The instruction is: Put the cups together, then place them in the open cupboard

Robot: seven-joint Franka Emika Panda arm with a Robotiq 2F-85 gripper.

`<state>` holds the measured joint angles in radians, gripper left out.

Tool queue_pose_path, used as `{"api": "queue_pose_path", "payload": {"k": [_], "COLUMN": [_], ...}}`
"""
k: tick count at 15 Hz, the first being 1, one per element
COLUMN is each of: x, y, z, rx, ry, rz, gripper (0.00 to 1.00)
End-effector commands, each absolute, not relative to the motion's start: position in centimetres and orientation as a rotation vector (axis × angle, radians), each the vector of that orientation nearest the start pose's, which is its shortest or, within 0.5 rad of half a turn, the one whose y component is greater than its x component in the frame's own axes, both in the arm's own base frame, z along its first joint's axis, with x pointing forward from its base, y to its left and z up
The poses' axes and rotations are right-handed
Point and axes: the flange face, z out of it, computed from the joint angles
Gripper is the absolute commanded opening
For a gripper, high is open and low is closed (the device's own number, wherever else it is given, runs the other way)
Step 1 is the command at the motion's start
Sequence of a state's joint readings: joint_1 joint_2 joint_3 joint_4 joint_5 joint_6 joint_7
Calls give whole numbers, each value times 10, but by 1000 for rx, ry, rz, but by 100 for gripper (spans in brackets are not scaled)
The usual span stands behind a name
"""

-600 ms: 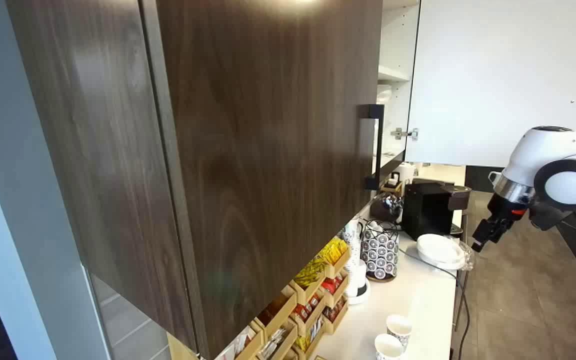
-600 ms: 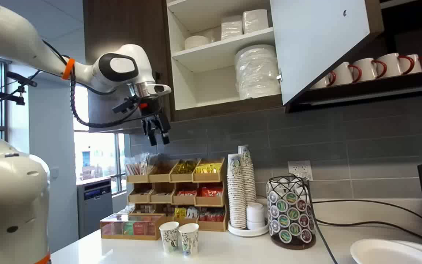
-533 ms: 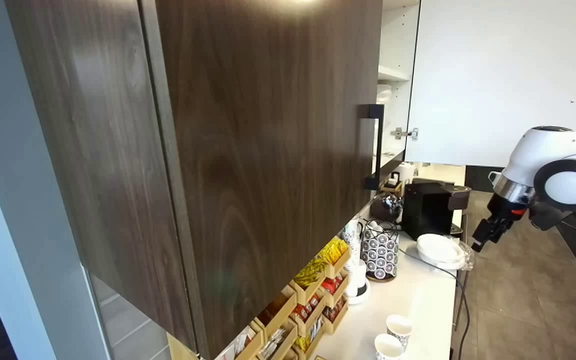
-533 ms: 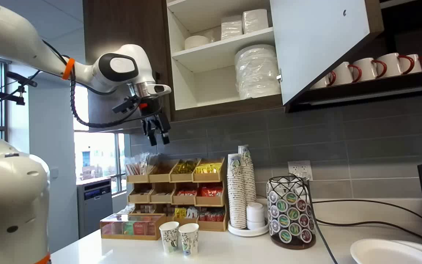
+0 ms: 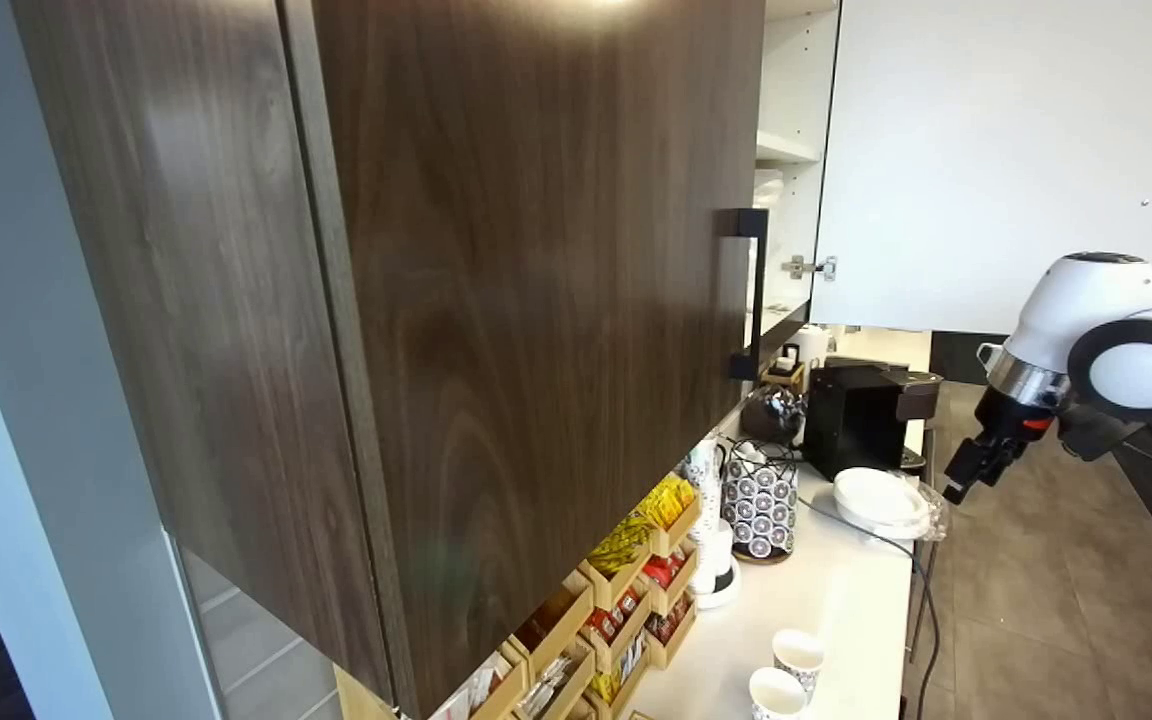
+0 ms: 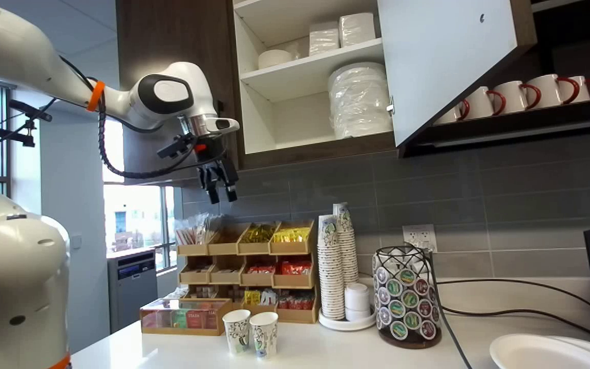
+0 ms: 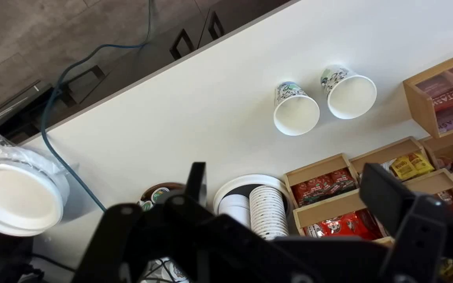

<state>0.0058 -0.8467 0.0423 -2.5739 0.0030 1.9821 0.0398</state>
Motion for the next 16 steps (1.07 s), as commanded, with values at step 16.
{"api": "queue_pose_path", "payload": {"k": [16], "x": [455], "y": [101], "z": [267], "rx": [-3129], "ry": [-313], "rz": [-113], "gripper": [100]}}
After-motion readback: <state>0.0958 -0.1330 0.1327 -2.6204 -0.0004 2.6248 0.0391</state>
